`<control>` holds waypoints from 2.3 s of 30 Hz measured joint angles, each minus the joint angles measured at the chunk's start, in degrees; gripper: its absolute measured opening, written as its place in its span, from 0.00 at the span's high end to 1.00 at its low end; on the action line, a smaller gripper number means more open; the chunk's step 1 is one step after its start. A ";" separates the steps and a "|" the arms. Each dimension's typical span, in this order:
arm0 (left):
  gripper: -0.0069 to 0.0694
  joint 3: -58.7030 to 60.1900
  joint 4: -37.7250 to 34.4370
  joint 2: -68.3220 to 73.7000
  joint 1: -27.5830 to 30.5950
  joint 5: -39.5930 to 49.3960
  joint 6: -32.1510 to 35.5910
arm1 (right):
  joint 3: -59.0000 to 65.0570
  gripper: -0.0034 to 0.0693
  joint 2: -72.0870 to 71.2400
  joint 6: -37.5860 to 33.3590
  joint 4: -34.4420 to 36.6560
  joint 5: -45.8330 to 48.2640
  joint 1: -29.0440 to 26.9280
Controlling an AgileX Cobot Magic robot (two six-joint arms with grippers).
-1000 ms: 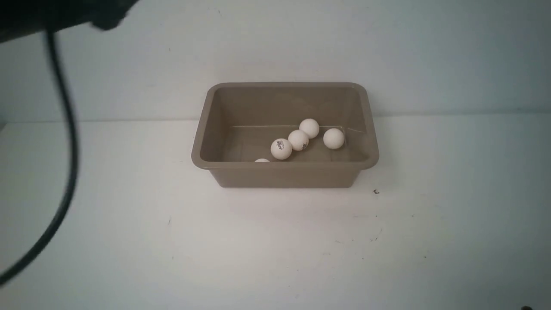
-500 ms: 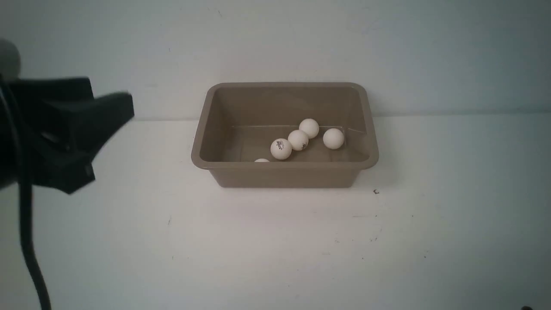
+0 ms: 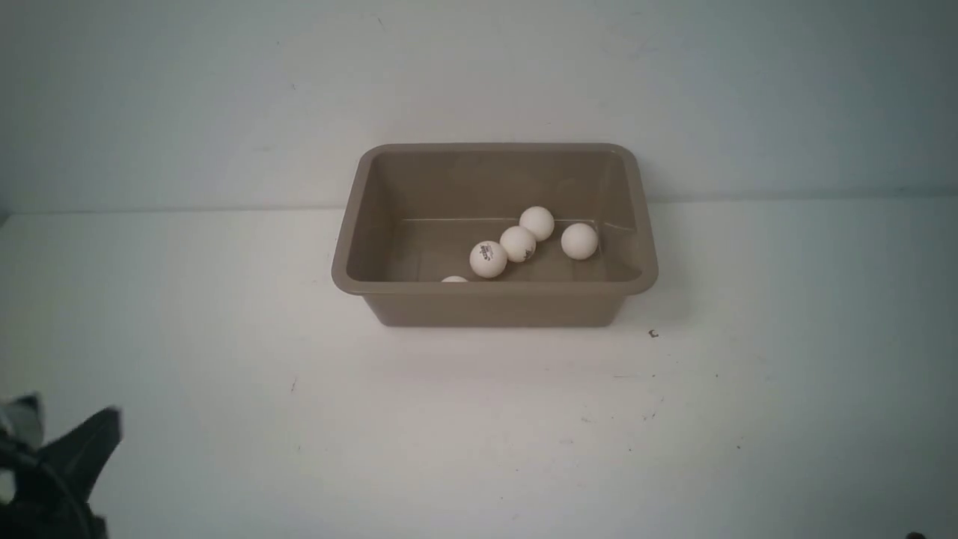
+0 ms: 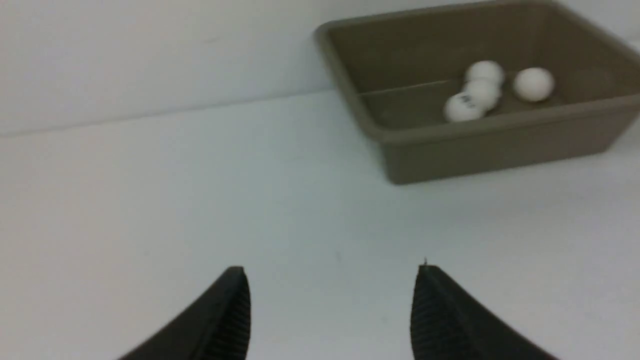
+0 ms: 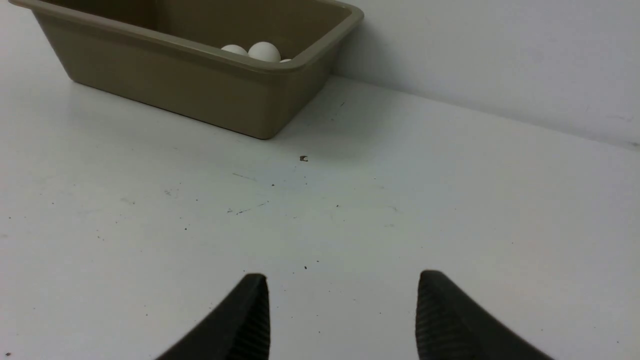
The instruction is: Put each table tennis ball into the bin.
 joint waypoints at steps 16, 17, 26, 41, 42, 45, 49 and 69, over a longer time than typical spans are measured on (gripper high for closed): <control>0.39 17.61 32.13 -21.72 2.93 -1.14 -36.37 | 0.00 0.44 0.00 0.00 0.00 0.00 0.00; 0.39 17.61 32.23 -22.19 2.93 -0.45 -36.56 | 0.00 0.44 0.00 0.00 0.00 0.00 0.00; 0.39 17.55 32.66 -23.87 2.93 1.42 -36.75 | 0.00 0.44 0.00 0.00 0.00 0.00 0.00; 0.39 17.55 32.83 -23.87 2.95 1.61 -34.63 | 0.00 0.44 0.00 0.00 0.00 0.00 0.00; 0.39 17.55 32.83 -23.87 2.95 1.61 -34.55 | 0.00 0.44 0.00 0.00 0.00 0.00 0.00; 0.39 17.55 32.83 -23.87 2.95 1.61 -34.02 | 0.00 0.44 0.00 0.00 0.00 0.00 0.00; 0.39 17.55 32.83 -23.87 2.95 1.61 -33.76 | 0.00 0.44 0.00 0.00 0.00 0.00 0.00; 0.39 17.51 32.83 -23.87 2.95 1.63 -33.63 | 0.00 0.44 0.00 0.00 0.00 0.00 0.00</control>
